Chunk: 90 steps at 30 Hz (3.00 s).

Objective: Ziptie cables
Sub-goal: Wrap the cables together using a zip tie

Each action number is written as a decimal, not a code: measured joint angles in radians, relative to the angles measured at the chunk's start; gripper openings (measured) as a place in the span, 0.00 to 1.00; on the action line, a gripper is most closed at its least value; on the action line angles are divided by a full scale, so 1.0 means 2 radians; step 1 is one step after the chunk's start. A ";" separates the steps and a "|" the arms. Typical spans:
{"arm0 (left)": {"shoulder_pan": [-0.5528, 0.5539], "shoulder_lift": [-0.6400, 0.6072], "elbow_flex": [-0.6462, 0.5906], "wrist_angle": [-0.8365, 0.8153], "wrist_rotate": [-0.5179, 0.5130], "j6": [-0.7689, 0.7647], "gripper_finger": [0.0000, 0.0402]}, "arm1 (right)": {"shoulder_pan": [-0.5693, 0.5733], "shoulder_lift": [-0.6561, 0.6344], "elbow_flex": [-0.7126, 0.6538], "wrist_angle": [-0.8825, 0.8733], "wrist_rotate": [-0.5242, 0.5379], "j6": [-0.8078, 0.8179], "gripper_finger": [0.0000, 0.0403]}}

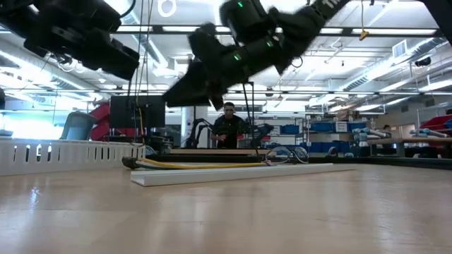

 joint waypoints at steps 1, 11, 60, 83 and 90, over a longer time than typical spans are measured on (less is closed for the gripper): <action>0.002 -0.001 0.000 -0.007 0.012 0.000 0.00 | 0.004 0.003 0.018 -0.021 0.009 -0.001 0.28; 0.006 -0.002 0.000 -0.025 0.132 -0.007 0.00 | 0.015 0.107 0.159 -0.160 0.031 0.022 0.28; 0.059 0.298 0.054 0.178 0.341 -0.032 0.00 | 0.025 0.086 0.164 -0.436 0.161 -0.096 0.00; 0.133 0.392 0.162 0.088 0.187 0.124 0.00 | -0.011 -0.023 -0.006 -0.315 0.138 -0.093 0.00; 0.107 0.391 0.162 0.074 0.153 0.073 0.00 | -0.014 -0.035 -0.006 -0.356 0.164 -0.078 0.00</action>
